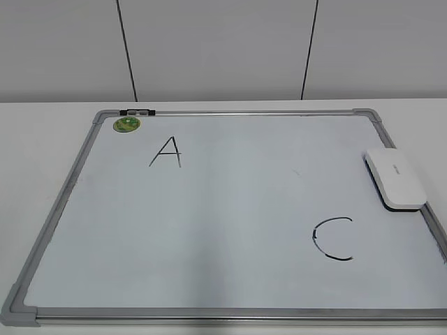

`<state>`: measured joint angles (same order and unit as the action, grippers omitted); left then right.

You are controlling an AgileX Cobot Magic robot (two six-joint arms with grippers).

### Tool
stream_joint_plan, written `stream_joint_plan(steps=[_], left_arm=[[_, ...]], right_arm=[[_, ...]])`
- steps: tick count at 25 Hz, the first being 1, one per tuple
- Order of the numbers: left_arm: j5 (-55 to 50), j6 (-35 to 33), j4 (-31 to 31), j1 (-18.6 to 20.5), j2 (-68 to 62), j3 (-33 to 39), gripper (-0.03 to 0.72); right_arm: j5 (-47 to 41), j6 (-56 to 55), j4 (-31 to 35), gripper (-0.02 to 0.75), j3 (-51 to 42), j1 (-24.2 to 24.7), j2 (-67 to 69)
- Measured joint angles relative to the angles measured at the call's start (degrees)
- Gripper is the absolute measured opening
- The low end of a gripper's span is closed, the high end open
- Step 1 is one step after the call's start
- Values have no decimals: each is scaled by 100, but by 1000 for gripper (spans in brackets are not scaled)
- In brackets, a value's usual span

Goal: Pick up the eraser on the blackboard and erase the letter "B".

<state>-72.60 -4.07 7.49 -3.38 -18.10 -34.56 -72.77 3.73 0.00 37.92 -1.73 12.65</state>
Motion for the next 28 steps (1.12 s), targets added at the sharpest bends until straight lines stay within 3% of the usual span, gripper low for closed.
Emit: stream_joint_plan(steps=[5, 14, 28], left_arm=[[122, 4, -144, 0, 52, 254, 505], [895, 13, -466, 0, 51, 505, 505], [982, 26, -479, 0, 51, 529, 505]], right_arm=[[-11, -14, 0, 589, -662, 0, -32], [604, -48, 0, 589, -947, 0, -32], [758, -60, 0, 589, -995, 0, -32]])
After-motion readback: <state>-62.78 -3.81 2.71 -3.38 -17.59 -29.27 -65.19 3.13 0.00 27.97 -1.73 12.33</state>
